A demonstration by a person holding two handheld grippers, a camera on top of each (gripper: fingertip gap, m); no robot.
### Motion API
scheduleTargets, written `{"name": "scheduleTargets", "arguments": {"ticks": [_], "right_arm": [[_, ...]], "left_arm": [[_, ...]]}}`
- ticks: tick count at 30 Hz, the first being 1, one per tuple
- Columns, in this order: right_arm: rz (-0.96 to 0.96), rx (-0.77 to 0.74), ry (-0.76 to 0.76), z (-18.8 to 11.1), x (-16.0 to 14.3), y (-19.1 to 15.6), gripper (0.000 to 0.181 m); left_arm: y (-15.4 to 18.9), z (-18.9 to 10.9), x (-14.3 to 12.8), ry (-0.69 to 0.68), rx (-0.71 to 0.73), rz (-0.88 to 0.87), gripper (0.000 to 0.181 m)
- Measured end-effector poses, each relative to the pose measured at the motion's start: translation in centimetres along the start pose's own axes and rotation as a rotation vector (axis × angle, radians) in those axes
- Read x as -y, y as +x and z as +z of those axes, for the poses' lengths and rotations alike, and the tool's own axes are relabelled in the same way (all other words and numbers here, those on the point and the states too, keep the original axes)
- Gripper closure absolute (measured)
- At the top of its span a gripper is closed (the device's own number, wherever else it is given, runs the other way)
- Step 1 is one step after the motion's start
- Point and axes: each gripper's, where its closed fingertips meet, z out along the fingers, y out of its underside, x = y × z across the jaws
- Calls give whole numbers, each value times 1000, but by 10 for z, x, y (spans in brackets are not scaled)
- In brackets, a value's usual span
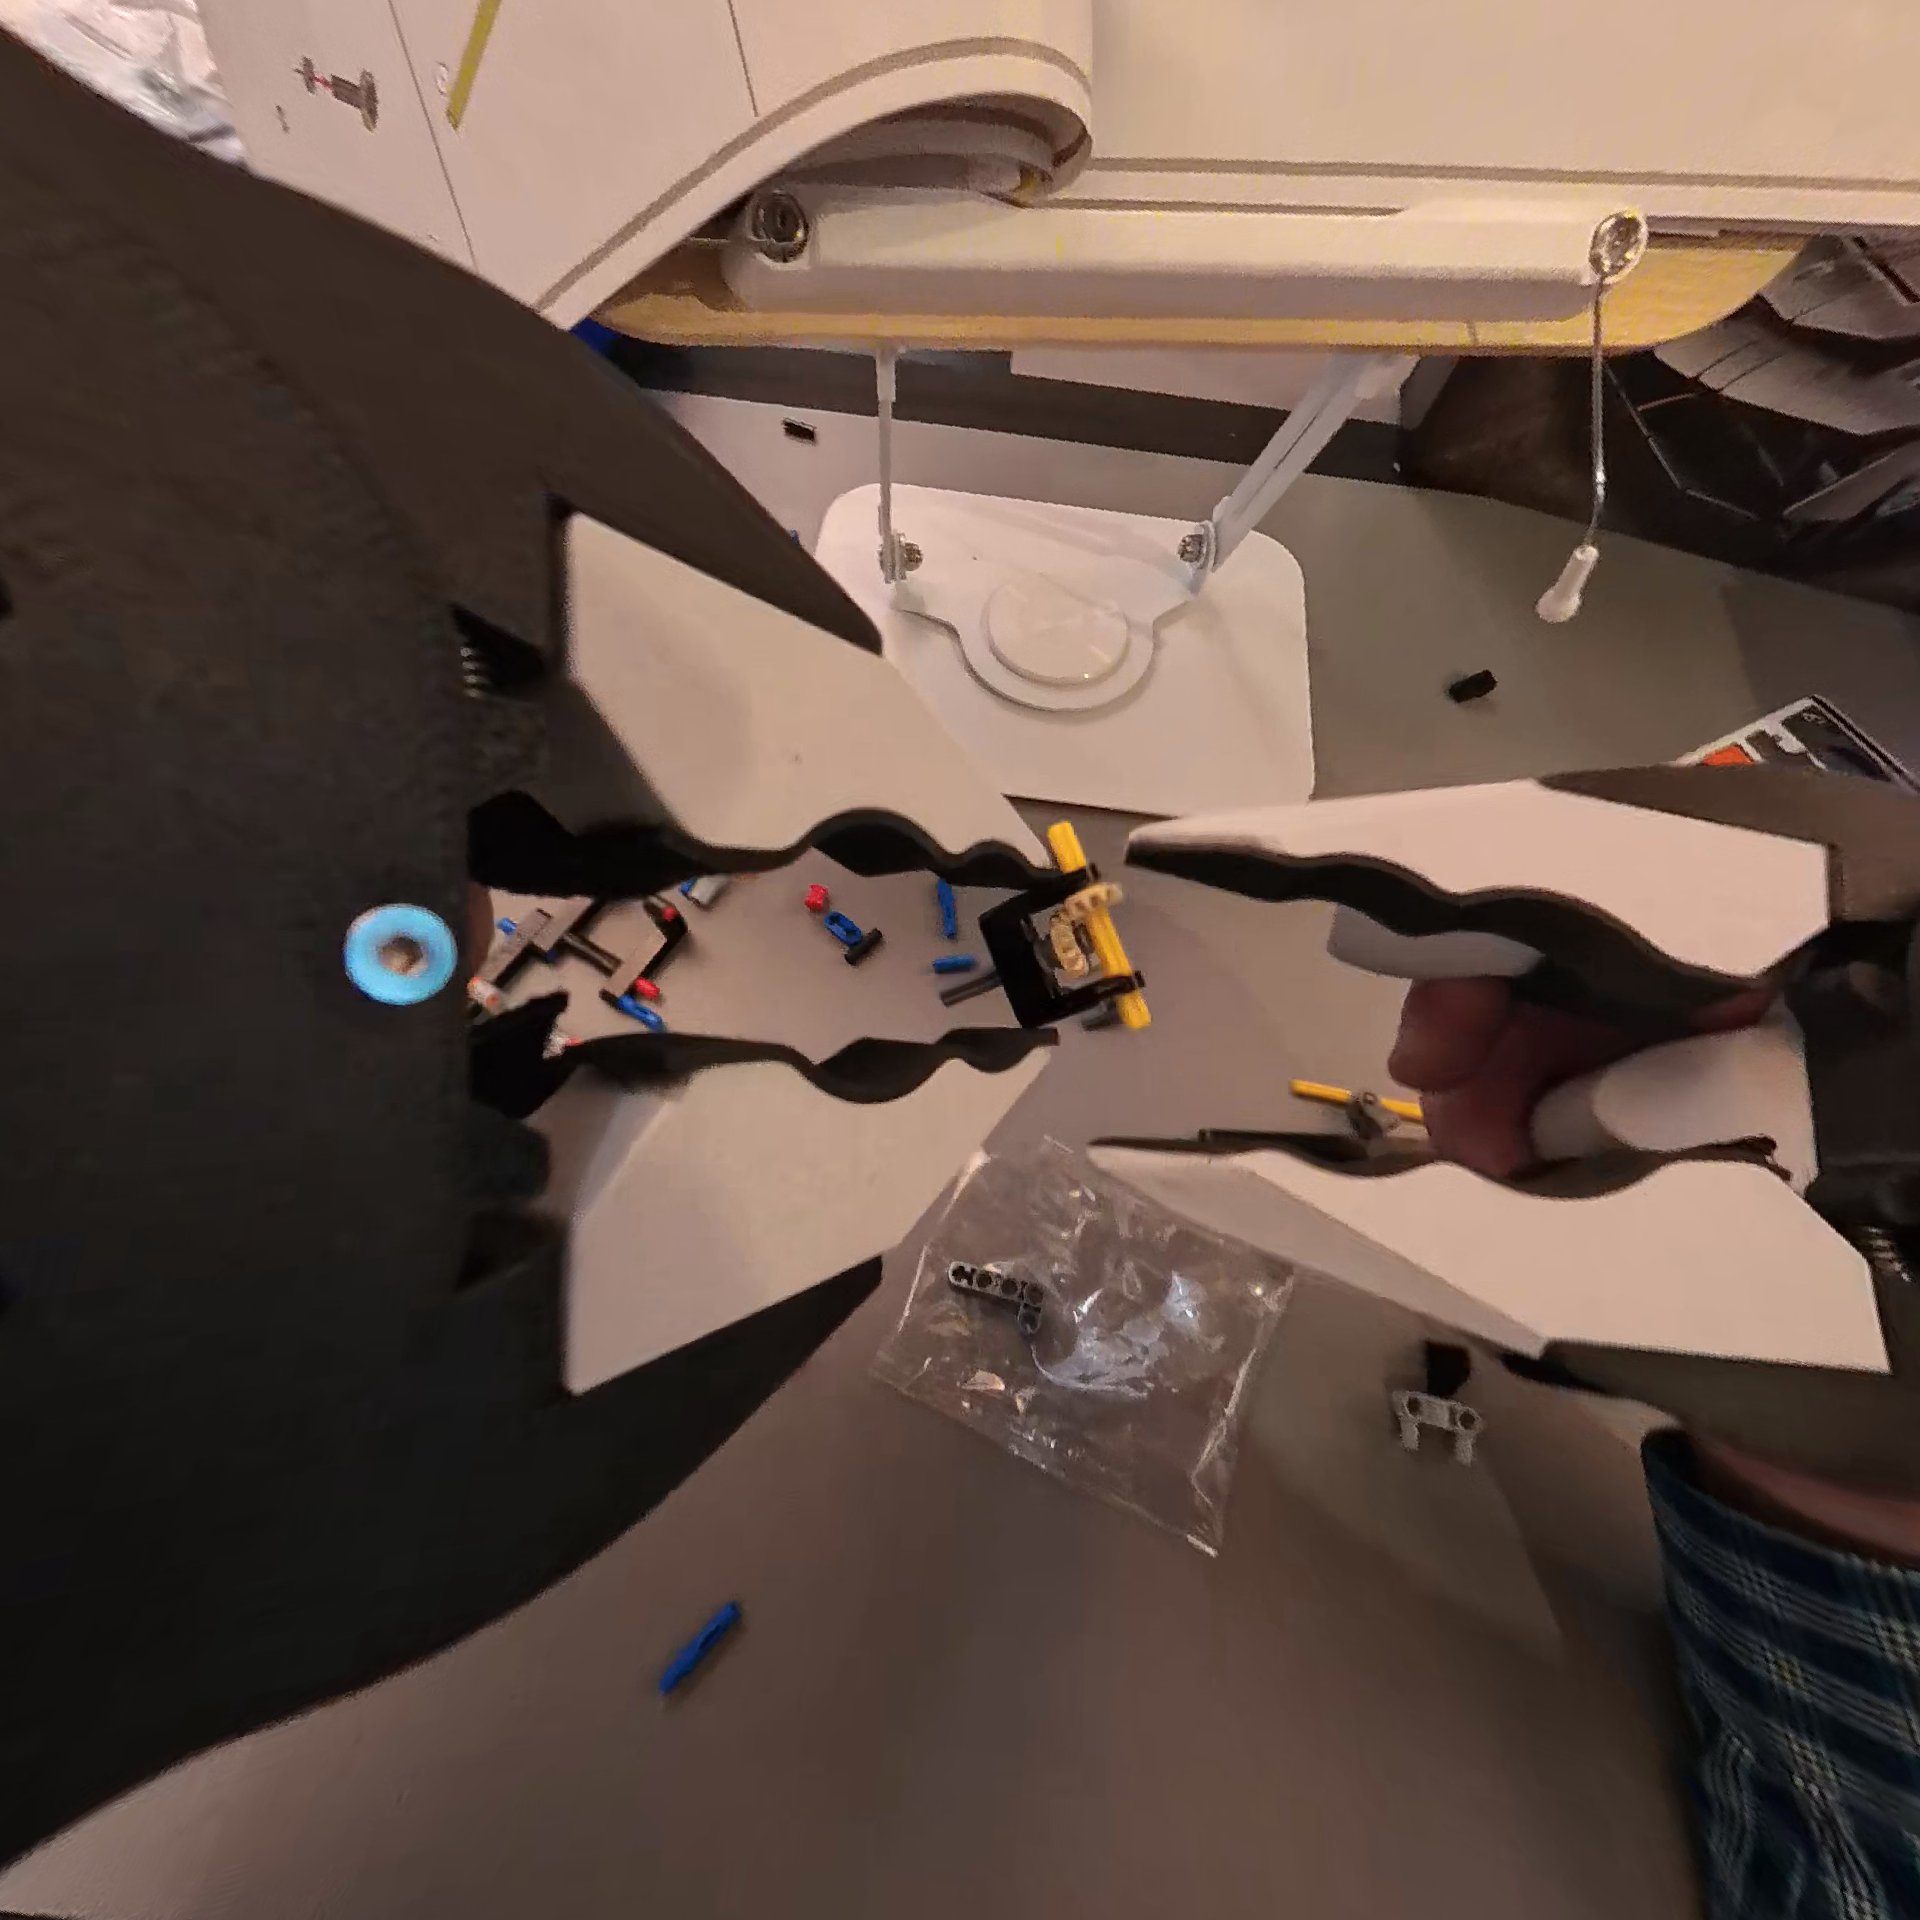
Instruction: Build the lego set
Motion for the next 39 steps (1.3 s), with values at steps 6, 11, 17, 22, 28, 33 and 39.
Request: {"name": "scheduleTargets", "arguments": {"ticks": [6,11,17,22,28,33,39], "right_arm": [[-16,20,10,-5,1,-2,139],[-16,82,24,-5,2,-12,152],[-30,127,55,-7,8,-21,153],[-40,123,58,-7,10,-22,153],[-39,124,60,-8,11,-23,154],[-42,112,66,-8,12,-21,155],[-17,57,32,-5,5,-9,154]], "left_arm": [[6,-7,10,61,-59,-2,158],[19,-13,20,120,-139,34,157],[27,-21,24,149,-188,54,158],[27,-21,27,162,-177,43,158],[28,-21,28,175,-178,37,159],[26,-21,28,161,-160,52,158],[13,-14,16,42,-45,87,158]]}}
